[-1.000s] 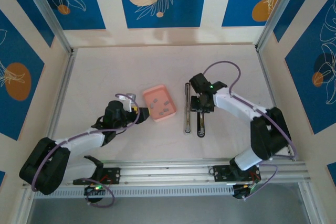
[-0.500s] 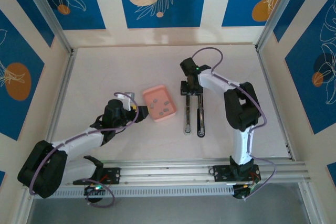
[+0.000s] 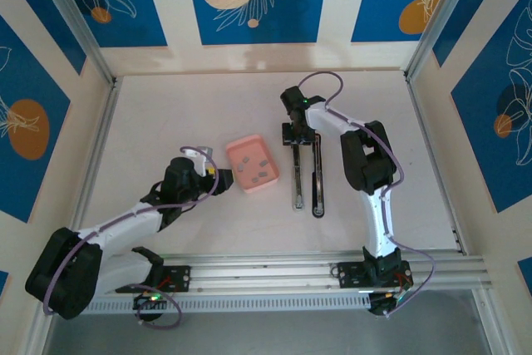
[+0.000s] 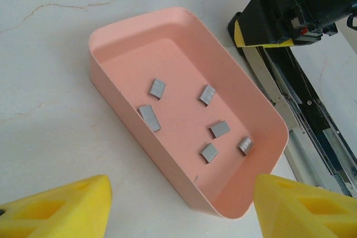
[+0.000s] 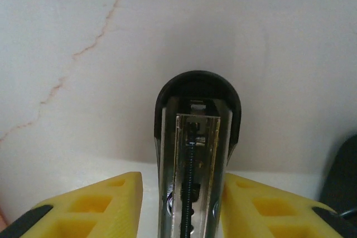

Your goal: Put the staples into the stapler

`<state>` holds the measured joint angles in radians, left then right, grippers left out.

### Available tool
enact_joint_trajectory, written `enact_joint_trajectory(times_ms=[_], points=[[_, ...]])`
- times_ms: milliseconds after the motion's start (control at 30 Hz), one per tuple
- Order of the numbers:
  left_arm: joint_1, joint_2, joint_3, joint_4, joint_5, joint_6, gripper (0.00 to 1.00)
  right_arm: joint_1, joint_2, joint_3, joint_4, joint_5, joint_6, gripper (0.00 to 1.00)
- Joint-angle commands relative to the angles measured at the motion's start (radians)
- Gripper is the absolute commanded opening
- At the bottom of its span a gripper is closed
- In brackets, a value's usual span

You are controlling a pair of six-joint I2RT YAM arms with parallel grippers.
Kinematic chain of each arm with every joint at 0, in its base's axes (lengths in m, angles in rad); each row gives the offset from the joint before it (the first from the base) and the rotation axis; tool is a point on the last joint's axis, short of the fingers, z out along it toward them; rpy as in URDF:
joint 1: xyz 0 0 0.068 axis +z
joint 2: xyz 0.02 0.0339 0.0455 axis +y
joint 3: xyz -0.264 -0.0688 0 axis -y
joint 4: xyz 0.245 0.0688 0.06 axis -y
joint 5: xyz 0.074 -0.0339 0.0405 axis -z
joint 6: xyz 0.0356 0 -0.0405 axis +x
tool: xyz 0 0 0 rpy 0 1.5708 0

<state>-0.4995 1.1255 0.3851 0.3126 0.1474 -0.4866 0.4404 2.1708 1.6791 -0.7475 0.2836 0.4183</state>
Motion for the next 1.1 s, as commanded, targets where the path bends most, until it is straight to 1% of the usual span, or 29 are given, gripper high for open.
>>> enact_joint_trajectory(times_ms=[0,100,233,300,500,600,933,1067], points=[[0.007,-0.009,0.027,-0.015,-0.015,0.023,0.68,-0.004,0.038,0.018,-0.012,-0.032,-0.009,0.36],[0.009,-0.004,0.027,-0.009,-0.013,0.019,0.68,-0.005,0.029,0.006,-0.001,-0.028,-0.01,0.33],[0.009,0.002,0.027,-0.003,-0.006,0.014,0.67,-0.004,0.033,0.007,-0.013,-0.025,-0.013,0.32],[0.008,0.002,0.028,-0.001,-0.003,0.012,0.67,-0.003,0.024,0.003,-0.012,-0.025,-0.01,0.34],[0.01,0.0,0.027,0.003,-0.001,0.013,0.67,0.005,-0.011,-0.012,-0.011,-0.01,-0.006,0.43],[0.009,-0.002,0.025,0.002,0.001,0.01,0.67,0.006,-0.02,-0.016,-0.013,0.0,0.0,0.46],[0.009,-0.002,0.025,0.003,-0.002,0.012,0.67,0.008,-0.012,-0.012,-0.021,0.017,0.009,0.47],[0.01,0.005,0.032,0.004,0.001,0.012,0.67,0.014,-0.031,-0.014,-0.023,0.028,0.005,0.47]])
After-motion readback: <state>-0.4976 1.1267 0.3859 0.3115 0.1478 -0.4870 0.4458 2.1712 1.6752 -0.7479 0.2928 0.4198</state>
